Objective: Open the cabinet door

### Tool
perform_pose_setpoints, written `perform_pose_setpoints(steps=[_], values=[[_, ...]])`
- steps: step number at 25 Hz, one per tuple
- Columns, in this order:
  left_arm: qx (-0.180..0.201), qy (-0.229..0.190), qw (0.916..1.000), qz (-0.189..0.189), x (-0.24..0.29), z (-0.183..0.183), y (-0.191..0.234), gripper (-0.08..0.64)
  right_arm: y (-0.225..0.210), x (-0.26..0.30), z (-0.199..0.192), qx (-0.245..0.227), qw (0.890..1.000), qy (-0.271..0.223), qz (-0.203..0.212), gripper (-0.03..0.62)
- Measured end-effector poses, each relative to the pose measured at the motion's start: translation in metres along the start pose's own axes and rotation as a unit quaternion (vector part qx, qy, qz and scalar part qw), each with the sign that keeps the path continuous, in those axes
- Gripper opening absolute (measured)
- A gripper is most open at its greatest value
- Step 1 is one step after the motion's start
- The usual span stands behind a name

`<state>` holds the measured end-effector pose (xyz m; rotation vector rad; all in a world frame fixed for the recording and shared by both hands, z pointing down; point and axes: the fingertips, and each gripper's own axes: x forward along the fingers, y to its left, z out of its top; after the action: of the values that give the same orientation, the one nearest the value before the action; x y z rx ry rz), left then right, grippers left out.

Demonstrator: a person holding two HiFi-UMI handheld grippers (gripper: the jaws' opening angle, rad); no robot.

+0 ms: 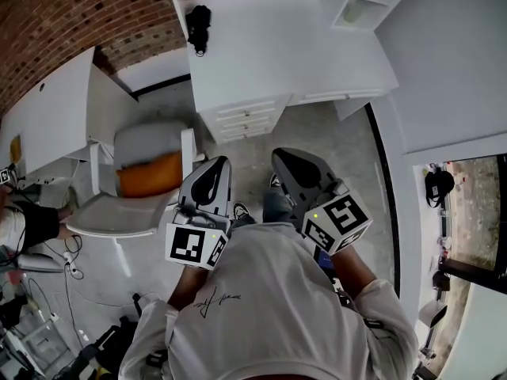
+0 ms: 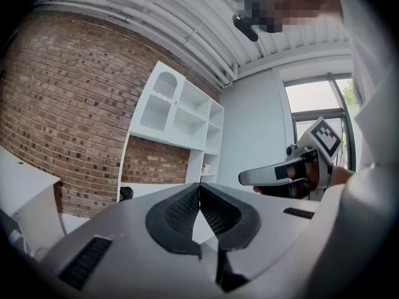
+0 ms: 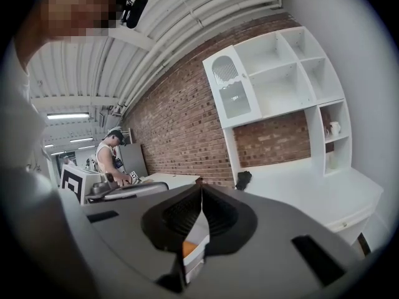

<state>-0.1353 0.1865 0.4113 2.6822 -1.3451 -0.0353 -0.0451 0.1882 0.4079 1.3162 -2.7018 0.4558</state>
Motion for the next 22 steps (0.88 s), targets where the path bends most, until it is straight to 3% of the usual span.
perform_pose_setpoints(steps=[6,22], values=[[0.005,-0.002,0.9998,0.022,0.038,0.002,0.012,0.015,-0.031,0.018,0.008,-0.011,1.0,-0.001,0.011,0.026],[0.032,-0.003,0.9969,0.071,0.216,0.034,0.035,0.015,-0.193,0.09,0.069,-0.016,0.998,-0.008,0.062,0.026]])
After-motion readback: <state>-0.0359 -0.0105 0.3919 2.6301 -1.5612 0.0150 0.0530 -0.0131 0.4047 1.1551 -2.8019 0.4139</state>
